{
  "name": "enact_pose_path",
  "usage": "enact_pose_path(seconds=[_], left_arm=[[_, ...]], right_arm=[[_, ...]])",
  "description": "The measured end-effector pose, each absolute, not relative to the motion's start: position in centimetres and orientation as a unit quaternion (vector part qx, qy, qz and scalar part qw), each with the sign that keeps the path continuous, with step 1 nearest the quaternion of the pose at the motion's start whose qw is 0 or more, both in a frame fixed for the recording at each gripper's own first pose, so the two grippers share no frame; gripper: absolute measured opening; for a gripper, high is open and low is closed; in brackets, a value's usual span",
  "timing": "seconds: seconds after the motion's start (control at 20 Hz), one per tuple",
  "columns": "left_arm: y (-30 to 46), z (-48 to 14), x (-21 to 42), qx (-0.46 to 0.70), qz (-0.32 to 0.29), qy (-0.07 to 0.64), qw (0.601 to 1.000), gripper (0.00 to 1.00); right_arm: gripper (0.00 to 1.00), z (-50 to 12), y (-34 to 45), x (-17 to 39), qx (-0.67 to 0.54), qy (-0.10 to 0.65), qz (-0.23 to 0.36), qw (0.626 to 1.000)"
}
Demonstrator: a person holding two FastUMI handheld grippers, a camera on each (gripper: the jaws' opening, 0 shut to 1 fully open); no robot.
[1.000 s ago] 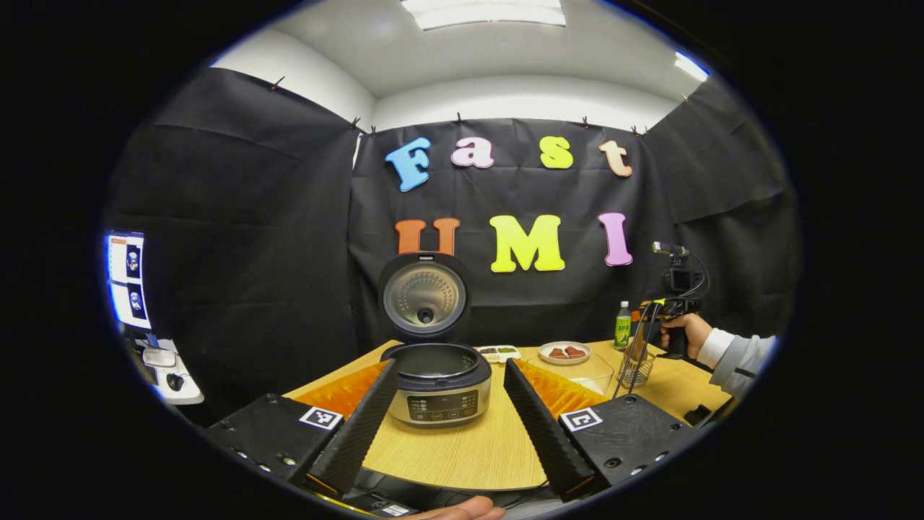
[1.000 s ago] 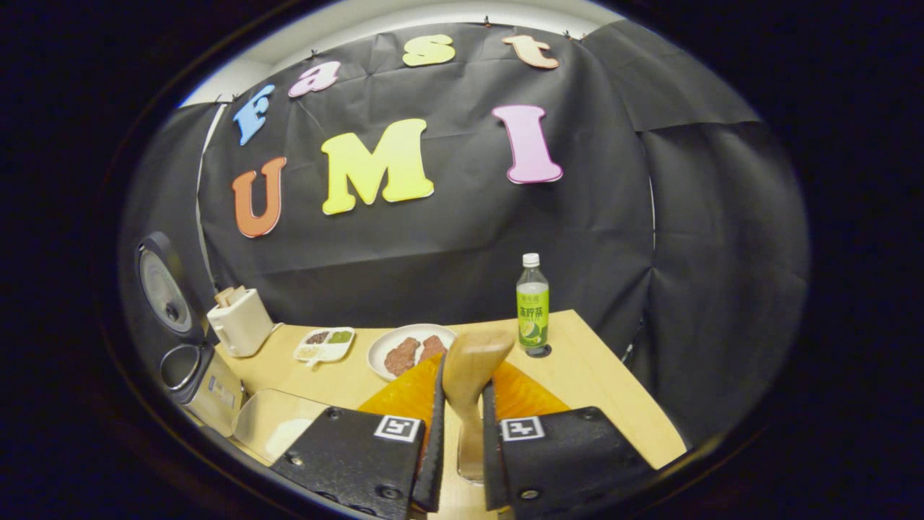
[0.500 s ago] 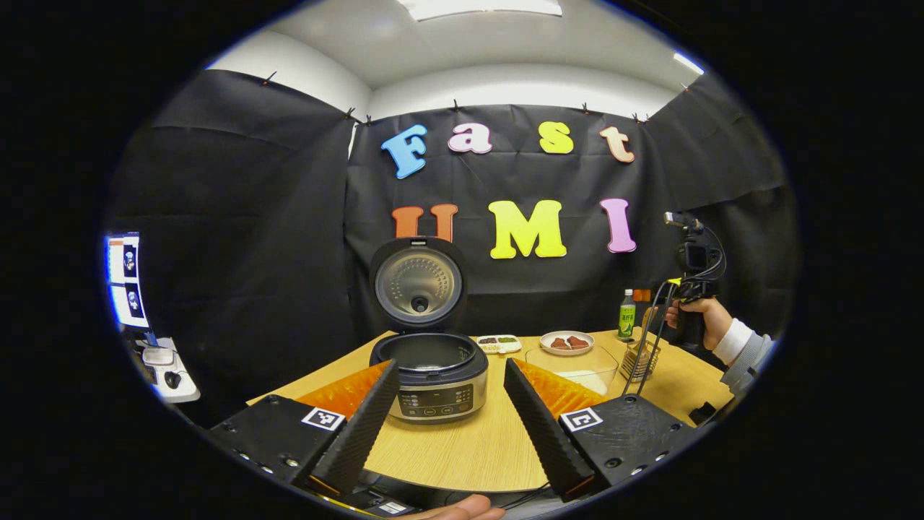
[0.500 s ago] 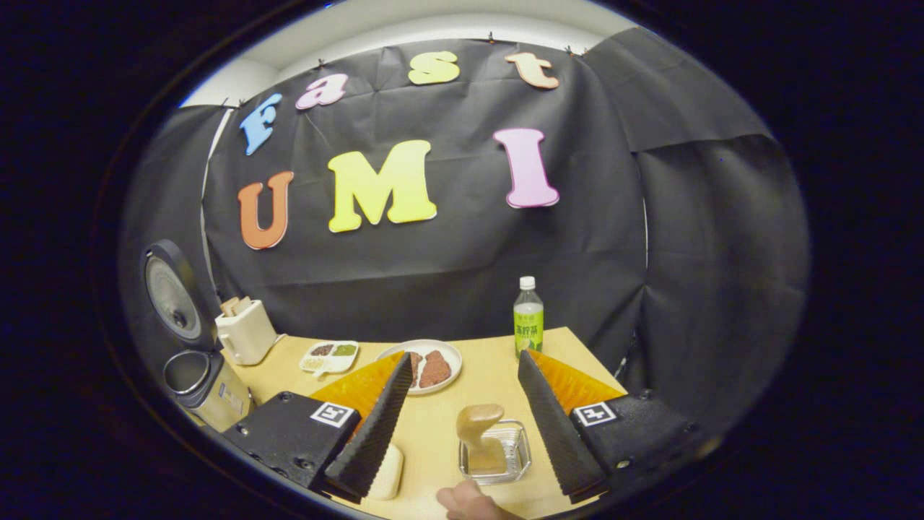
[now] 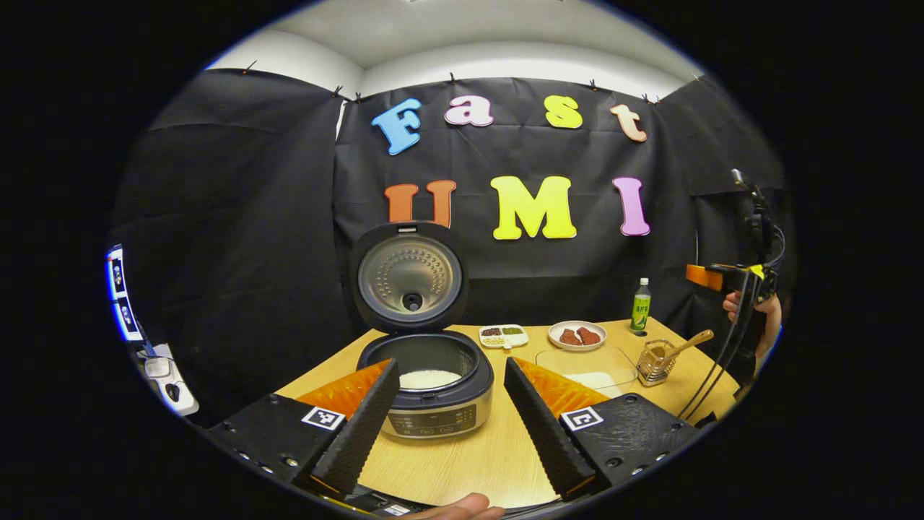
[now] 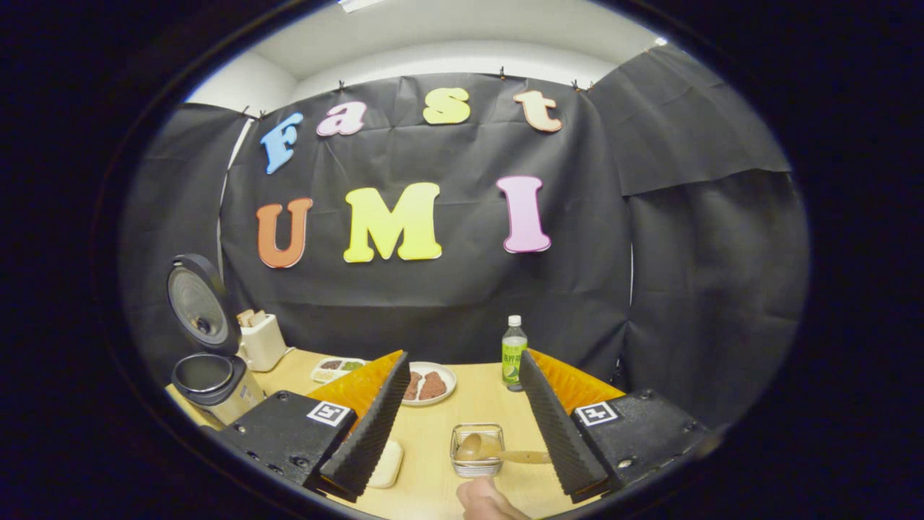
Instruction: Close the left gripper, press the button to open the rice cooker; take a wooden spoon from the chopstick holder with the right hand, scoop a spoonful of rice and pour it into the rice cooker, then put the wooden spoon back into the chopstick holder.
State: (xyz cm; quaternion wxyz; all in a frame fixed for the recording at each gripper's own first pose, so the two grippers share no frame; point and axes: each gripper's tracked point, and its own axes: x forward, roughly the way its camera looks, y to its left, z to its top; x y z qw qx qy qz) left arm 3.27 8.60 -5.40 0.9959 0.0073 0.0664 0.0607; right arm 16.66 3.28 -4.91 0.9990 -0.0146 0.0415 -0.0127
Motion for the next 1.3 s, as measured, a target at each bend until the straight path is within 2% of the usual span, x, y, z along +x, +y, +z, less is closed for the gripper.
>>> enact_pose_path(seconds=[0.15, 0.35, 0.4, 0.45, 0.6, 0.95, 1.0, 1.05, 1.1, 1.3], left_arm=[[10.5, -1.5, 5.9, 0.013, 0.085, 0.04, 0.996, 0.96], [13.0, 3.7, 9.2, 0.005, 0.102, 0.011, 0.995, 0.96], [13.5, 4.8, 9.9, -0.001, 0.102, 0.01, 0.995, 1.0], [14.3, 5.4, 10.7, -0.005, 0.107, 0.009, 0.994, 0.96], [16.4, 8.4, 12.8, -0.009, 0.121, -0.002, 0.993, 0.96], [18.7, 12.9, 19.3, -0.049, 0.111, -0.01, 0.993, 0.96], [19.3, 13.2, 20.9, -0.052, 0.117, -0.01, 0.992, 1.0], [19.6, 13.0, 22.5, -0.055, 0.113, -0.006, 0.992, 0.84], [19.9, 13.0, 24.1, -0.061, 0.115, -0.006, 0.991, 0.94], [21.3, 11.7, 29.9, -0.088, 0.124, 0.008, 0.988, 0.94]], right_arm=[[0.98, -3.4, 2.8, 13.9, -0.021, 0.018, -0.011, 1.0], [0.98, -2.6, 3.6, 10.3, -0.02, -0.008, 0.022, 1.0], [0.97, -3.2, 3.6, 9.8, -0.021, -0.006, 0.027, 0.999], [0.97, -3.8, 3.7, 9.2, -0.015, -0.002, 0.032, 0.999], [0.98, -4.6, 4.3, 8.2, -0.009, 0.004, 0.055, 0.998], [0.98, -5.7, 0.5, 7.3, 0.012, 0.002, 0.028, 1.0], [0.98, -5.9, -0.2, 7.2, 0.015, 0.003, 0.02, 1.0], [0.97, -6.0, -1.0, 7.1, 0.016, 0.004, 0.013, 1.0], [0.98, -6.1, -1.8, 6.9, 0.017, 0.005, 0.005, 1.0], [0.96, -5.7, -4.1, 6.7, 0.01, -0.004, -0.023, 1.0]])
